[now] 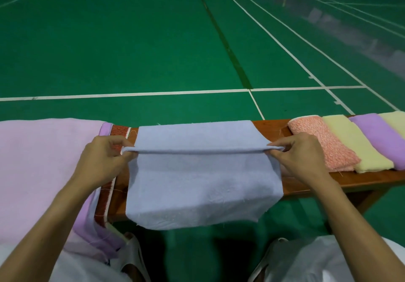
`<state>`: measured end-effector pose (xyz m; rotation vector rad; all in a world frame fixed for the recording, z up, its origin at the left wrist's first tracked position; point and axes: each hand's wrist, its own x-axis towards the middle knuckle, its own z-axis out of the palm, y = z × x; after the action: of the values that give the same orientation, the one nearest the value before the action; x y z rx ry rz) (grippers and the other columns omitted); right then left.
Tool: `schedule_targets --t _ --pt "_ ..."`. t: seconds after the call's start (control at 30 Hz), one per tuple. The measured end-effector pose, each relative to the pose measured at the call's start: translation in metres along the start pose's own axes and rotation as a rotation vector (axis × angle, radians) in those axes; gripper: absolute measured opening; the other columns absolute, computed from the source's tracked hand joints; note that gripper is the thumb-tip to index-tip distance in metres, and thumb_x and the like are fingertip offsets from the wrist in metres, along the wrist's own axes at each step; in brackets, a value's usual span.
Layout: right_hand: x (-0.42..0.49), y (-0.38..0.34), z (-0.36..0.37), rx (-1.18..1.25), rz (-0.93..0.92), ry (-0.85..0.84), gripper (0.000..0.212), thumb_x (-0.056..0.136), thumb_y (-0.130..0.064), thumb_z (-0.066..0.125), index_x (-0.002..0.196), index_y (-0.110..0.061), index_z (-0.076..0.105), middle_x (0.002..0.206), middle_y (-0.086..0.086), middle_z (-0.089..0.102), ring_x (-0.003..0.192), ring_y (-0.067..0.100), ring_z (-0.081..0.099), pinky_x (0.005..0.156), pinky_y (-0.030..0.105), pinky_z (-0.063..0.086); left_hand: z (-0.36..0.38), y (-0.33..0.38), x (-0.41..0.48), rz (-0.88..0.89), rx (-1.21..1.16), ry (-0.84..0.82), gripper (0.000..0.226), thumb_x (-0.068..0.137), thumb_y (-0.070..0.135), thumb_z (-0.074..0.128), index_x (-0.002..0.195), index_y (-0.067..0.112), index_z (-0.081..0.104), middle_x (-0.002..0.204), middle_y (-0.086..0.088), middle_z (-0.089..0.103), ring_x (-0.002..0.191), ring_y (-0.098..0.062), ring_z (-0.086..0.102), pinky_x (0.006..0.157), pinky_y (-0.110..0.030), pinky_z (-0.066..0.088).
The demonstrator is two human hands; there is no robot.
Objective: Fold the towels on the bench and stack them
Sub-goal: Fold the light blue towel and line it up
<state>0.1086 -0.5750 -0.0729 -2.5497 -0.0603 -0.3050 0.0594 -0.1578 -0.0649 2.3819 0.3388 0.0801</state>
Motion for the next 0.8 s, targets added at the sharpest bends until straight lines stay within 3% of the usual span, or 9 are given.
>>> schedule_targets --t 0.13,0.23,0.33,0.4,0.5,0.6,0.67,0.73,0.8 --pt "0.020 -0.004 0.005 0.120 0.136 -0.046 0.017 0.083 -0.020 0.085 0.067 -0.023 0.079 0.052 -0.004 0.067 0.050 0.016 0.061 0.055 0.038 0.056 0.009 0.012 0.009 -0.242 -0.430 -0.146 0.007 0.103 0.007 0.057 0.103 0.002 0.062 0.076 -0.017 0.077 0.058 -0.023 0.072 0.048 -0.026 0.054" --pt "0.045 -0.018 0.018 0.578 0.284 0.017 0.004 0.088 -0.003 0.077 0.084 -0.002 0.078 0.061 0.013 0.070 0.047 0.016 0.062 0.050 0.030 0.053 0.015 0.021 0.027 -0.309 -0.672 -0.131 0.005 0.105 0.004 0.055 0.106 0.004 0.059 0.094 -0.021 0.078 0.071 -0.027 0.077 0.057 -0.026 0.060" --pt "0.068 -0.031 0.030 0.981 0.309 0.136 0.008 0.088 0.002 0.074 0.096 0.003 0.076 0.077 0.014 0.076 0.066 0.023 0.073 0.066 0.035 0.059 0.014 0.025 0.053 -0.143 -0.841 0.026 0.012 0.101 -0.001 0.059 0.095 0.010 0.059 0.091 -0.018 0.077 0.074 -0.023 0.076 0.064 -0.028 0.060" --pt "0.079 -0.036 0.024 1.083 0.169 0.257 0.014 0.088 0.002 0.075 0.102 0.002 0.076 0.080 0.004 0.078 0.080 0.020 0.073 0.082 0.034 0.060 0.004 0.028 0.068 0.060 -0.968 0.124 0.022 0.099 -0.002 0.061 0.087 0.016 0.060 0.078 -0.004 0.075 0.069 -0.012 0.072 0.066 -0.023 0.059" --pt "0.084 -0.044 -0.004 1.174 -0.054 0.366 0.013 0.089 -0.002 0.076 0.102 -0.003 0.077 0.092 0.005 0.079 0.095 0.025 0.073 0.092 0.038 0.058 -0.021 0.037 0.074 0.265 -1.102 0.189 0.028 0.098 0.000 0.063 0.084 0.024 0.069 0.086 0.001 0.079 0.088 -0.014 0.075 0.091 -0.030 0.059" --pt "0.075 -0.043 -0.023 1.130 -0.164 0.352 0.014 0.090 -0.007 0.076 0.104 -0.008 0.077 0.099 0.005 0.080 0.103 0.030 0.073 0.096 0.042 0.057 -0.036 0.040 0.060 0.362 -1.068 0.224 0.017 0.094 0.004 0.070 0.090 0.020 0.067 0.090 0.004 0.079 0.092 -0.014 0.074 0.095 -0.033 0.058" --pt "0.062 -0.035 -0.023 1.003 -0.149 0.284 0.017 0.086 -0.011 0.080 0.103 -0.010 0.078 0.096 0.004 0.080 0.098 0.032 0.074 0.092 0.040 0.059 -0.040 0.033 0.045 0.353 -0.986 0.190 0.014 0.080 0.023 0.085 0.088 0.024 0.073 0.092 0.004 0.079 0.094 -0.019 0.075 0.090 -0.030 0.059" --pt "0.045 -0.024 -0.023 0.836 -0.069 0.116 0.015 0.083 -0.007 0.082 0.097 -0.011 0.079 0.088 0.006 0.080 0.085 0.026 0.076 0.081 0.030 0.061 -0.042 0.016 0.031 0.264 -0.776 0.118 0.017 0.070 0.026 0.087 0.084 0.025 0.078 0.090 0.001 0.079 0.095 -0.028 0.075 0.081 -0.030 0.061" --pt "0.031 -0.009 -0.023 0.578 -0.029 -0.159 0.014 0.079 0.002 0.083 0.083 -0.011 0.080 0.075 0.004 0.078 0.069 0.016 0.072 0.068 0.022 0.057 -0.043 0.002 0.020 0.149 -0.445 -0.104 0.012 0.072 0.014 0.086 0.081 0.019 0.079 0.084 -0.005 0.079 0.087 -0.032 0.075 0.077 -0.037 0.061"
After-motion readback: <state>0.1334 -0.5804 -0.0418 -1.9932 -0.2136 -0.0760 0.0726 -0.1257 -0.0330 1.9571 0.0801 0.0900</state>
